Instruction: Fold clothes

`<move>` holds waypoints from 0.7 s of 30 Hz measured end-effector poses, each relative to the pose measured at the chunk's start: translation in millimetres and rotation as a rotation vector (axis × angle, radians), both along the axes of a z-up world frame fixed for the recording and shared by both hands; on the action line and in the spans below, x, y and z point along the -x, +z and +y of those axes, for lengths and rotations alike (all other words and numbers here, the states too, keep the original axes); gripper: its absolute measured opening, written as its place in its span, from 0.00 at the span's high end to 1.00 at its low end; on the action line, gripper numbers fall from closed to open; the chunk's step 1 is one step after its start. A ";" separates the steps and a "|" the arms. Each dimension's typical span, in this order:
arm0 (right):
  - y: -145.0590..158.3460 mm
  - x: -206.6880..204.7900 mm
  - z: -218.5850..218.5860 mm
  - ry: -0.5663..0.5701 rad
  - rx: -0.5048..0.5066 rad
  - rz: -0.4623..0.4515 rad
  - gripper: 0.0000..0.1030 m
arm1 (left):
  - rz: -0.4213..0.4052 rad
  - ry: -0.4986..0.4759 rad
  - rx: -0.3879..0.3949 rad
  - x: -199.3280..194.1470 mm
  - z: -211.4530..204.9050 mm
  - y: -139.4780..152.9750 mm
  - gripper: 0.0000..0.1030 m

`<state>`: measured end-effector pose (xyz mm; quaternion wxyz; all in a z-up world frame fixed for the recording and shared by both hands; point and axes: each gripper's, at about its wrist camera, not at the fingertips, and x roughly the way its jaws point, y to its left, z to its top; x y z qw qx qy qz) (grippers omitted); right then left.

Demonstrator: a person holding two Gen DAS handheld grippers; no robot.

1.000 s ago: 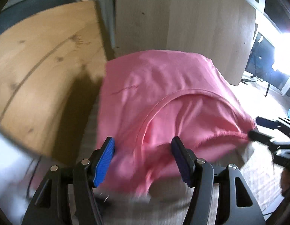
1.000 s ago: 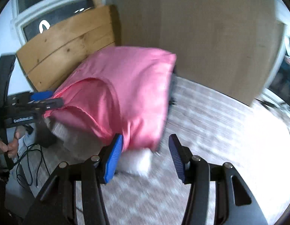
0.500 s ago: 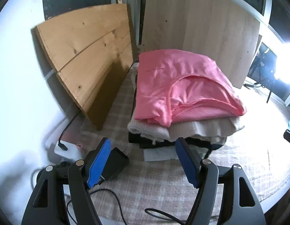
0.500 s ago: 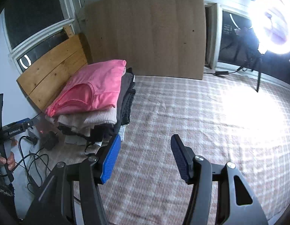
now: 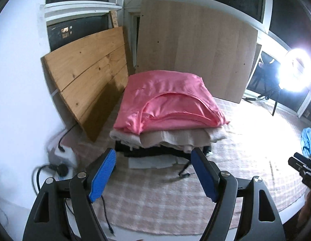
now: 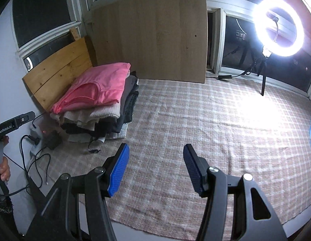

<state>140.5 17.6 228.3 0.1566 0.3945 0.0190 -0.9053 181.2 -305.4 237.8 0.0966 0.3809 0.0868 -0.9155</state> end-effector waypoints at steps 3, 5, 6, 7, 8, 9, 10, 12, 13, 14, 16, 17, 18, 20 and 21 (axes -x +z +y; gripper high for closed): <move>2.6 -4.2 15.6 0.016 0.006 0.002 0.46 | 0.017 0.021 -0.005 -11.0 15.3 5.9 0.27; 3.6 -7.4 27.6 0.026 0.007 0.004 0.46 | 0.026 0.029 -0.002 -18.2 30.4 10.9 0.26; 3.7 -8.7 33.1 0.031 0.008 0.005 0.46 | 0.026 0.037 0.005 -21.0 37.9 12.8 0.26; 4.0 -10.2 40.3 0.035 0.007 0.003 0.46 | 0.025 0.046 0.014 -23.7 45.3 14.5 0.25; 4.4 -11.7 47.3 0.040 0.006 0.002 0.46 | 0.024 0.055 0.022 -26.4 52.7 16.3 0.25; 4.7 -13.0 52.3 0.047 0.006 0.003 0.46 | 0.027 0.062 0.027 -29.8 62.7 18.4 0.25; 5.2 -14.6 59.4 0.054 0.004 0.007 0.46 | 0.029 0.066 0.027 -32.3 69.9 19.8 0.24; 6.1 -18.0 73.7 0.064 -0.004 0.014 0.46 | 0.031 0.074 0.024 -36.9 83.8 22.1 0.24; 6.1 -19.0 79.9 0.068 -0.004 0.015 0.46 | 0.031 0.080 0.024 -39.4 91.0 23.0 0.24; 6.1 -20.0 86.1 0.073 -0.004 0.016 0.46 | 0.032 0.087 0.025 -41.9 98.1 23.8 0.24; 5.5 -22.1 98.9 0.088 0.000 0.014 0.46 | 0.034 0.101 0.030 -47.6 112.4 25.3 0.24; 5.2 -22.9 104.4 0.094 0.001 0.014 0.46 | 0.036 0.110 0.035 -50.8 119.4 25.9 0.24; 4.9 -24.2 110.0 0.101 0.001 0.015 0.45 | 0.039 0.113 0.037 -54.0 126.1 26.4 0.24; 4.2 -26.6 121.3 0.114 0.003 0.018 0.45 | 0.040 0.122 0.039 -61.2 139.5 26.6 0.24; 3.8 -27.8 126.6 0.120 0.005 0.020 0.45 | 0.040 0.126 0.039 -63.8 144.4 26.4 0.24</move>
